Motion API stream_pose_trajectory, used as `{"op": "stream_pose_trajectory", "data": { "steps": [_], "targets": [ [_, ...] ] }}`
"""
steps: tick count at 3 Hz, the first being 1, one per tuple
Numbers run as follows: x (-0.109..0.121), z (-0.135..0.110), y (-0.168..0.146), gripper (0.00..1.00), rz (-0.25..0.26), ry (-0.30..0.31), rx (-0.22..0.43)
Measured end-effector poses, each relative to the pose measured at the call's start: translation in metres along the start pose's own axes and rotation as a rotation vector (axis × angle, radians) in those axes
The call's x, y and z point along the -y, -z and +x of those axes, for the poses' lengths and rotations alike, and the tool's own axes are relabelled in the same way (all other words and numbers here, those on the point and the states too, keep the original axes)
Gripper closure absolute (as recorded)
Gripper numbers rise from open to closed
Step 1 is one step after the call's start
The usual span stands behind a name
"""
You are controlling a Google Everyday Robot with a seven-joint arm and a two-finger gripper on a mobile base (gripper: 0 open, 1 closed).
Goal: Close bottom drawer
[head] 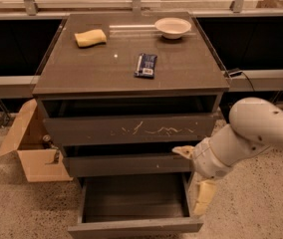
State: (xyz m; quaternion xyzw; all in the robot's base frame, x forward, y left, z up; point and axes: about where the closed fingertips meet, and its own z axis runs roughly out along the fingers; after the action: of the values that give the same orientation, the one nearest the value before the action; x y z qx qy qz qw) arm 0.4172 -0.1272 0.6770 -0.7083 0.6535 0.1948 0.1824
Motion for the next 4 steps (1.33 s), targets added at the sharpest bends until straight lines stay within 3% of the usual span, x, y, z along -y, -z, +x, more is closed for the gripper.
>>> {"op": "stream_pose_trajectory", "data": {
  "steps": [1,2,3,4],
  "targets": [
    [-0.012,0.021,-0.072,0.00,-0.087,0.024,0.116],
    [-0.012,0.024,-0.080,0.00,-0.097,0.023,0.115],
    [-0.011,0.038,-0.121,0.00,-0.149,0.021,0.110],
    [-0.025,0.074,-0.217,0.27,-0.221,-0.001,0.140]
  ]
}}
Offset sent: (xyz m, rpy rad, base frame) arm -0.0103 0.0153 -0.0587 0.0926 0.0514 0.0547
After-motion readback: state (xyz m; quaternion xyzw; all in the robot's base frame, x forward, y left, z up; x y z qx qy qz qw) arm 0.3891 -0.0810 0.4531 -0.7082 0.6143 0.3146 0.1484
